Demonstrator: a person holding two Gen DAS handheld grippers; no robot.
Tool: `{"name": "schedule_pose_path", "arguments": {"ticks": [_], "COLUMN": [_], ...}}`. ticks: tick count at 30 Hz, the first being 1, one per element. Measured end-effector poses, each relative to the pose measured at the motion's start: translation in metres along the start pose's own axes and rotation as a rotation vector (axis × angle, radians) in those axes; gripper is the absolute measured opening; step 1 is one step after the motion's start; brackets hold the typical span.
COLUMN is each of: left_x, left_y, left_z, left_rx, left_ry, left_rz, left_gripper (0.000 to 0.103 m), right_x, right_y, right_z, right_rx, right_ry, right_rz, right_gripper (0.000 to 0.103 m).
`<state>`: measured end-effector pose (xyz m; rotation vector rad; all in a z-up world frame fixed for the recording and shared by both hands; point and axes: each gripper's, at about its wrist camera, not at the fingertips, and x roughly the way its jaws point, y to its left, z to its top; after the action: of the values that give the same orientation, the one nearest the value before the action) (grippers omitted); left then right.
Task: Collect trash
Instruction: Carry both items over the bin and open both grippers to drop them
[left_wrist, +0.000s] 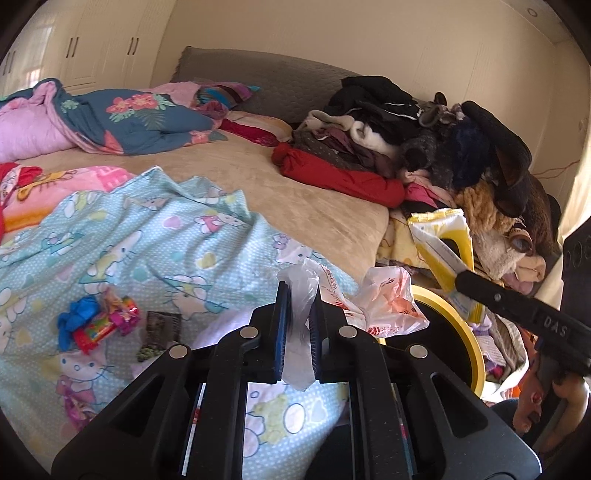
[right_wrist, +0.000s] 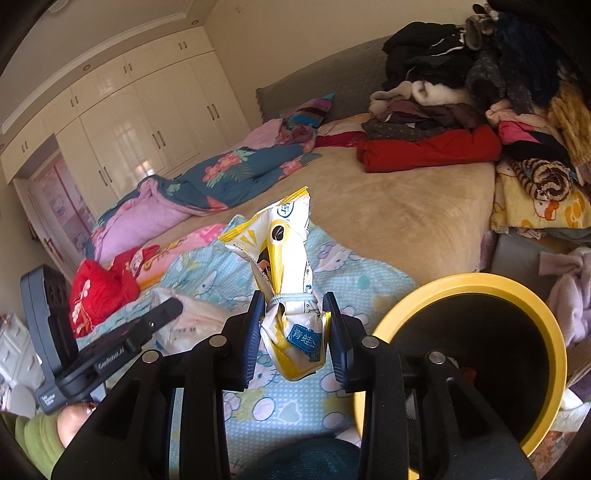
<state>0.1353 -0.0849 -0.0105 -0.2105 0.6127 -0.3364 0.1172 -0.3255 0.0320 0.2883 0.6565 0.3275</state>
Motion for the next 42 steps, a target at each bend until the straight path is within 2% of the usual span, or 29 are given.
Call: {"name": "schedule_pose_path", "arguments": {"ticks": [24, 33, 42], "left_x": [0.031, 0.048, 0.064], "left_y": [-0.077, -0.109, -0.131], "left_z": [-0.027, -0.043, -0.057], "left_rx": [0.148, 0.228, 0.281], "left_ry": [0.072, 0.118, 0.168], "left_rz": [-0.11, -0.147, -0.182], "left_gripper": [0.006, 0.006, 0.006], "right_x": [-0.021, -0.023, -0.019], "right_y": [-0.098, -0.135, -0.161], "right_z": [0.002, -0.006, -0.015], "right_rx": [0.193, 0.263, 0.321], "right_ry": [-0.044, -0.033, -0.003], "right_rz": [-0.173, -0.254, -0.287], "right_gripper": [0.031, 0.031, 0.031]}}
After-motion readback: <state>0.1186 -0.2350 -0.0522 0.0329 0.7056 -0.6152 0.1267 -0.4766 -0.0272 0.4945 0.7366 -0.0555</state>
